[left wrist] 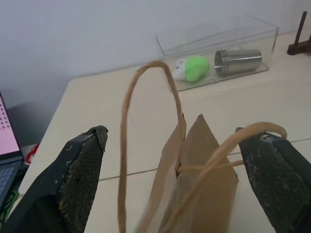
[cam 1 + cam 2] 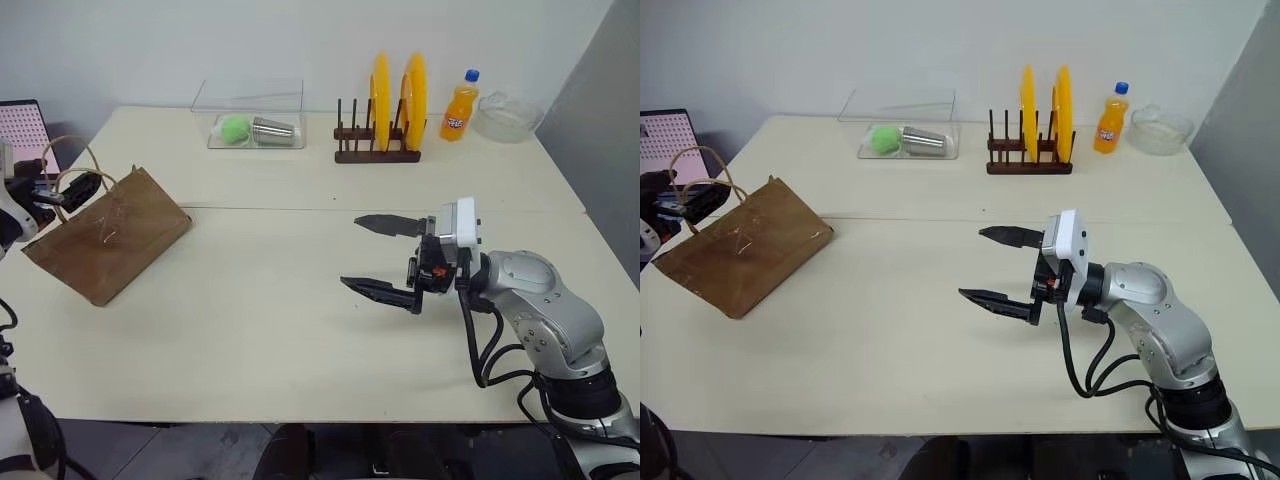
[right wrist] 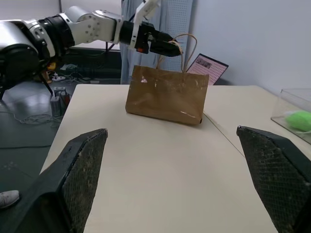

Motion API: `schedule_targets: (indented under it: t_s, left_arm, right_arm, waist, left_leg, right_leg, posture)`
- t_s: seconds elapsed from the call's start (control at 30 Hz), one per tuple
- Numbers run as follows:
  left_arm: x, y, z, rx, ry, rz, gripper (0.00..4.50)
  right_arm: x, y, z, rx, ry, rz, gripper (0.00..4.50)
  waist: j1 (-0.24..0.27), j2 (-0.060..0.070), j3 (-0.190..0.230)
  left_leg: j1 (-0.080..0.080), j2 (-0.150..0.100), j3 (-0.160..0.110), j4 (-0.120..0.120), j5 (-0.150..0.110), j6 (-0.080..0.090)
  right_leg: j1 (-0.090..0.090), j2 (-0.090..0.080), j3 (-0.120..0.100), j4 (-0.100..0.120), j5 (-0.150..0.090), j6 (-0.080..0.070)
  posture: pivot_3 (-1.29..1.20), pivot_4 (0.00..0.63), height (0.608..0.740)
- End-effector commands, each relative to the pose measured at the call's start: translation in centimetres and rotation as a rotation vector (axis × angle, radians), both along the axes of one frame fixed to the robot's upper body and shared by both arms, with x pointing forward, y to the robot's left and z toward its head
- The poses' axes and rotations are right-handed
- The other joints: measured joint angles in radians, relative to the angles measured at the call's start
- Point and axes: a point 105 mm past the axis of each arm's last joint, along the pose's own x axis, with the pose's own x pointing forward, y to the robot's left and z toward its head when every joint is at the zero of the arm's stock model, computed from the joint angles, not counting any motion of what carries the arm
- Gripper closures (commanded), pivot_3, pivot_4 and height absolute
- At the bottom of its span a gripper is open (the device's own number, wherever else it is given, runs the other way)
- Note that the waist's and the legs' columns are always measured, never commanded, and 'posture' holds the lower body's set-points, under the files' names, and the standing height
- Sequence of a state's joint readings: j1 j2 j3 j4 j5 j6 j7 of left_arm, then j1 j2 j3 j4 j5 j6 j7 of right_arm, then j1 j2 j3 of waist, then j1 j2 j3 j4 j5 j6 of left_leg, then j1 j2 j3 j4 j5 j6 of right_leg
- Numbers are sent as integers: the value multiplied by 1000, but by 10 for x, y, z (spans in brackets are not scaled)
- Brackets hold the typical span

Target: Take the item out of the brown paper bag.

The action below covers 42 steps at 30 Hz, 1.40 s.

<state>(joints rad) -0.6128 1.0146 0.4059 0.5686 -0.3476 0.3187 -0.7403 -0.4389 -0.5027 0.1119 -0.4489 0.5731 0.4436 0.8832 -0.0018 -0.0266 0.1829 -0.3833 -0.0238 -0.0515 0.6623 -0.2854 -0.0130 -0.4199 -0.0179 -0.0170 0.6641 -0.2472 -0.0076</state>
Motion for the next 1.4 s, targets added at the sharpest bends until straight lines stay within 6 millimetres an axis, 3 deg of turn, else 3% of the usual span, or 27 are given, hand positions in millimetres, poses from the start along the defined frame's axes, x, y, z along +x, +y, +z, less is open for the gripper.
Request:
schedule_targets:
  t_s: [0.03, 0.13, 0.3, 0.33, 0.57, 0.7, 0.9, 1.1, 1.2, 1.4]
  left_arm:
    - [3, 5, 24, 73, -48, 2, 44]
    - [5, 9, 33, 78, -65, 3, 44]
    - [4, 14, 40, 77, -70, -7, 1262]
    - [4, 14, 39, 82, -55, -20, 1310]
    - [4, 16, 31, 108, 22, -51, 3337]
    - [6, 15, 36, 108, 7, -54, 4478]
    - [15, -5, 59, 116, -46, -142, 4478]
    - [33, -54, 82, 191, -52, -345, 4478]
    - [44, -92, 95, 234, -61, -481, 4478]
    - [61, -150, 103, 259, -77, -658, 4478]
  right_arm:
    - [-5, 1, 11, 9, -54, 7, 0]
    - [-5, 0, 11, 6, -56, -5, 0]
    - [-4, -2, 10, 2, -55, -12, 0]
    - [-4, -2, 10, 1, -55, -13, 0]
    - [-4, -2, 11, -2, -61, -17, 0]
    - [-3, -2, 12, -1, -65, -22, 0]
    - [-3, -5, 12, -5, -66, -31, 0]
    - [-3, -9, 12, -17, -59, -46, 0]
    - [-4, -16, 9, -38, -47, -66, 0]
    - [-9, -31, -3, -93, -10, -119, 0]
  waist:
    - [0, 0, 0]
    - [-3, 0, 0]
    - [-5, 0, 0]
    - [-5, 0, 0]
    - [-5, -1, 0]
    - [-5, -1, 0]
    - [-5, -4, 0]
    - [0, -6, -1]
    - [3, -7, -1]
    - [-1, -7, 0]
  left_leg:
    - [-1, 0, 0, 0, 0, 0]
    - [-1, 0, 0, 0, 0, 0]
    - [-1, 0, 1, 0, 0, 0]
    - [-1, 0, 1, 0, 0, 0]
    - [-1, 0, 1, 1, 0, 0]
    - [-1, 0, 1, 2, 0, 0]
    - [-1, -1, 1, 2, 0, 0]
    - [-2, -1, 0, 3, 0, 0]
    - [-3, -1, 0, 4, 0, 0]
    - [-6, -1, 0, 5, 0, 0]
  right_leg:
    - [-1, 0, 0, 0, 0, 0]
    - [-1, 0, 0, 1, 0, 0]
    - [-1, 0, 0, 1, 0, 0]
    - [-1, 0, 0, 1, 0, 0]
    - [-1, 0, 0, 2, 0, 0]
    - [-1, 0, -1, 2, 0, 0]
    - [-1, 0, -1, 3, 0, 0]
    - [-1, 0, -2, 2, 0, 1]
    - [-1, 0, -2, 2, 0, 1]
    - [-1, 0, -3, 2, 0, 1]
  posture:
    - [0, 150, 740]
    - [0, 150, 740]
    - [0, 150, 740]
    - [0, 150, 740]
    - [0, 150, 740]
    - [0, 150, 740]
    - [0, 150, 740]
    - [0, 150, 740]
    - [0, 150, 740]
    - [0, 150, 740]
